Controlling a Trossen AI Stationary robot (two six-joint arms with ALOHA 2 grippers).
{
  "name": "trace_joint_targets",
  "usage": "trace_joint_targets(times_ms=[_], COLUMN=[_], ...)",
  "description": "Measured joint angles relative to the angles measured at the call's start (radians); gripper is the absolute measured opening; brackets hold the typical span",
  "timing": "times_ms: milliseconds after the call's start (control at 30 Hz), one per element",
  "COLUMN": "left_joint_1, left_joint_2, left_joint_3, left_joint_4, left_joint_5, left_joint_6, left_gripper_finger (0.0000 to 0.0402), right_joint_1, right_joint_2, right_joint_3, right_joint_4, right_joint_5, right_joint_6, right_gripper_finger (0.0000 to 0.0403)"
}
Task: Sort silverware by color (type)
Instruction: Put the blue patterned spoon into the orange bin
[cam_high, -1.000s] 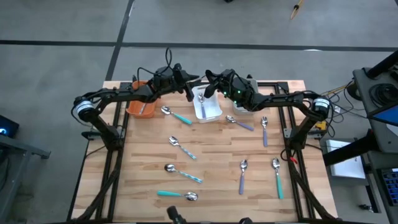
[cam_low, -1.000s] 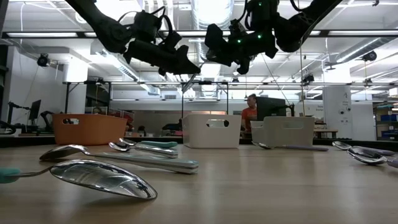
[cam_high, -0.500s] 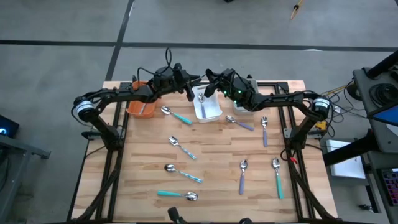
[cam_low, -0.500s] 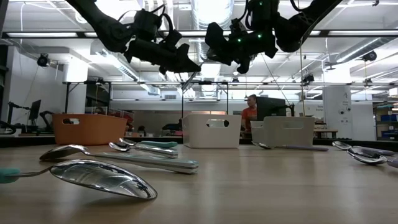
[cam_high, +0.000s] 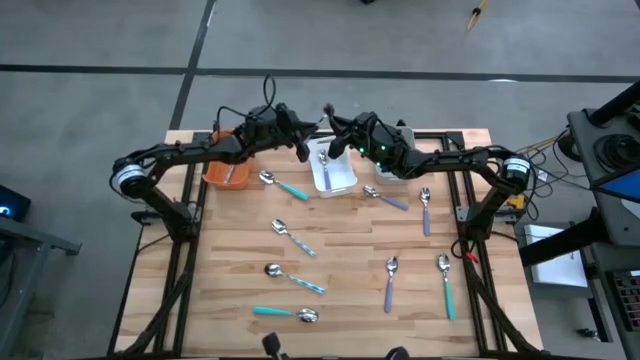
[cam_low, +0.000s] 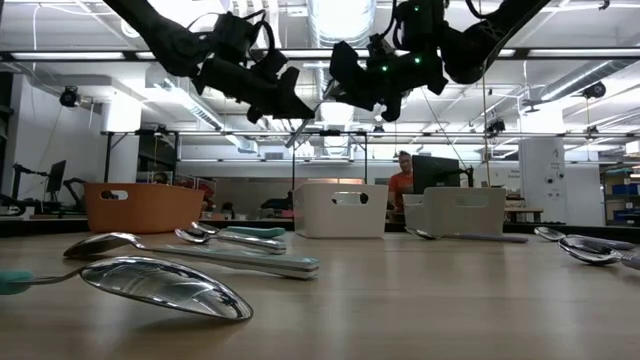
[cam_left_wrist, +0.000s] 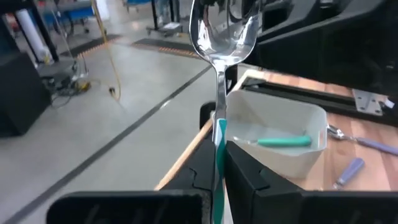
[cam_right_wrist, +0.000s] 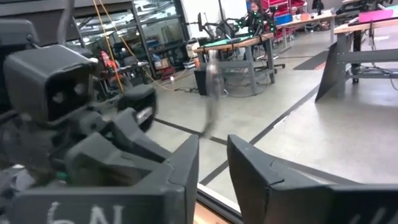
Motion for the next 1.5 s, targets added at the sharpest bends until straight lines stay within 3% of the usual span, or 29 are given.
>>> trace_joint_targets(times_ms=[133,367,500,700,833,1267,1500], left_joint_1=[0.024,0.103,0.167,0.250,0.292,0.349,0.370], left_joint_2=[-0.070,-0.180,-0.192,-0.191,-0.189,-0.186,-0.186], left_joint_3=[0.005,0.130,0.190,0.207,0.161,0.061,-0.007], left_joint_4=[-0.171,-0.793,-1.100,-1.362,-1.437,-1.444,-1.324], left_joint_5=[-0.010,-0.226,-0.240,-0.240,-0.240,-0.239,-0.238], left_joint_6=[-0.021,-0.058,-0.130,-0.241,-0.297,-0.459,-0.455], left_gripper_finger=[0.0002,0.0001,0.0001,0.0000,0.0000,0.0000,0.0000], right_joint_1=[-0.017,-0.069,-0.106,-0.159,-0.192,-0.245,-0.244], right_joint_2=[-0.008,-0.038,-0.067,-0.113,-0.114,-0.095,-0.096], right_joint_3=[0.000,0.000,0.000,0.000,0.000,-0.001,-0.001], right_joint_4=[-0.043,-0.131,-0.159,-0.205,-0.275,-0.310,-0.312], right_joint_5=[0.000,0.000,-0.001,-0.001,-0.001,-0.012,-0.012], right_joint_6=[-0.025,-0.085,-0.141,-0.229,-0.239,-0.274,-0.281], right_gripper_finger=[0.0105,0.0127,0.0126,0.0118,0.0112,0.0108,0.0099])
